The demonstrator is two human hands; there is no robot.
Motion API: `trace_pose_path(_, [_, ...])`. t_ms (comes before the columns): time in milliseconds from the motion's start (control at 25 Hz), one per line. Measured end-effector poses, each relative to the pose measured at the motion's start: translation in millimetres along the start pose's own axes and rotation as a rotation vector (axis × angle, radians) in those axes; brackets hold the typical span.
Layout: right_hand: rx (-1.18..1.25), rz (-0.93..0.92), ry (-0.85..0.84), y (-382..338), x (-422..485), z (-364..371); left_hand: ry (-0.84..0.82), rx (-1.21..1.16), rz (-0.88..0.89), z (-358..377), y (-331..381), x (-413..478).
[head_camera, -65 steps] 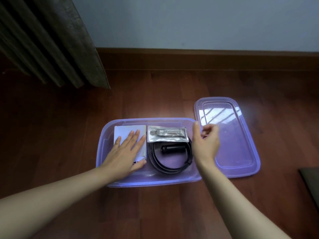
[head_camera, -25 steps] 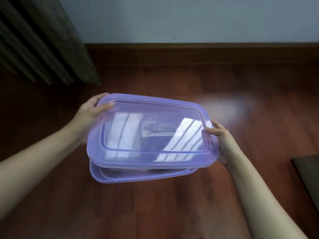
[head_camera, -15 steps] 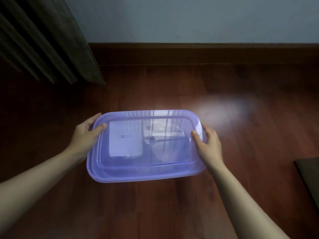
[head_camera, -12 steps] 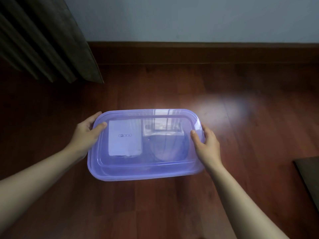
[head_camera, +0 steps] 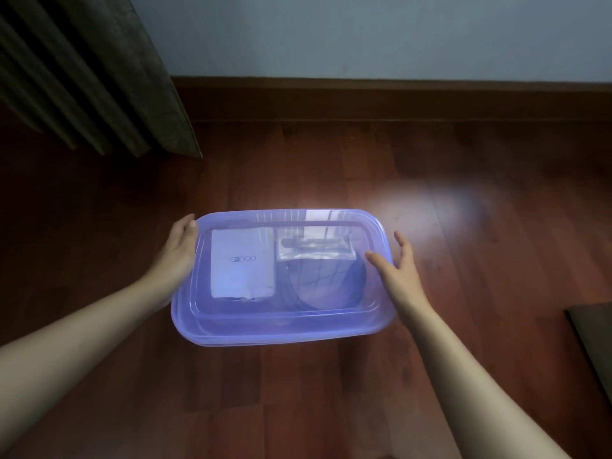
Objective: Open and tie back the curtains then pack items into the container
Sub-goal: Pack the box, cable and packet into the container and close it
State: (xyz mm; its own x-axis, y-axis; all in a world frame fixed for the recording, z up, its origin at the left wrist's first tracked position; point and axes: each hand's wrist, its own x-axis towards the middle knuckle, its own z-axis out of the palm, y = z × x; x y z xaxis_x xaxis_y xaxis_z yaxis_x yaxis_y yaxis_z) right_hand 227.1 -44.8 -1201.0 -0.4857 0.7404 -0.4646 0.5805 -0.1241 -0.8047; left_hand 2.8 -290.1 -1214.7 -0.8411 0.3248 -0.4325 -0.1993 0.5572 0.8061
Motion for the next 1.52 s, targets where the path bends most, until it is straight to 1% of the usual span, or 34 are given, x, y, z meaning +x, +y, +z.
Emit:
trace_pose_path(120, [-0.087,0.081,-0.059,3.0,5.6,5.0,-0.007,-0.028,-0.116,-0.1,0.3,2.7])
trace_pose_path(200, [-0.12,0.062,-0.037,5.4,6.1,6.6,-0.024,-0.043,-0.153,-0.8,0.4,3.7])
trace_pose_path(240, [-0.093,0.054,-0.046,7.0,8.0,5.7,-0.031,-0.066,-0.159,-1.4,1.4,2.9])
trace_pose_path(400, [0.157,0.067,-0.184,2.5,10.9,-1.8,-0.064,-0.149,-0.125,1.0,3.2,0.1])
trace_pose_path(480, [0.166,0.045,-0.19,5.9,13.1,-3.4,-0.051,-0.132,-0.075,2.8,1.9,-3.1])
trace_pose_path(600, [0.196,0.036,-0.193,8.2,12.1,-4.3,-0.035,-0.163,-0.052,1.1,-2.9,-3.1])
trace_pose_path(720, [0.169,0.014,-0.143,9.5,9.4,-2.6,-0.012,-0.074,-0.028,1.1,-8.6,-1.3])
trace_pose_path(800, [0.136,0.013,-0.078,7.8,6.1,0.4,0.017,-0.096,-0.095,4.1,-9.7,-1.7])
trace_pose_path(840, [0.135,0.044,-0.059,7.2,5.4,1.4,0.007,-0.125,-0.138,5.5,-8.8,-2.9])
trace_pose_path(960, [0.106,0.102,-0.048,11.4,9.9,3.4,-0.025,-0.165,-0.221,5.1,-2.0,-7.4])
trace_pose_path(1120, [0.108,0.066,0.008,16.1,12.2,5.7,0.022,-0.136,-0.178,3.8,1.7,-10.0])
trace_pose_path(1200, [0.07,0.047,0.026,16.6,12.0,5.3,0.036,-0.103,-0.154,4.4,4.6,-13.0])
trace_pose_path(1240, [0.058,0.037,0.036,14.0,9.7,4.8,0.026,-0.12,-0.165,4.4,6.7,-15.2])
trace_pose_path(1320, [0.012,0.016,0.047,9.7,6.9,3.3,-0.061,-0.188,-0.24,-2.3,6.7,-16.2])
trace_pose_path(1400, [-0.083,0.048,0.073,7.3,5.1,1.5,-0.139,-0.261,-0.319,-12.3,4.1,-23.0])
trace_pose_path(1440, [-0.101,0.073,0.069,5.8,4.8,0.1,-0.121,-0.291,-0.352,-15.2,0.5,-26.4])
trace_pose_path(1520, [-0.012,0.175,0.021,3.4,4.5,-0.5,-0.079,-0.32,-0.346,-12.4,-8.0,-38.7])
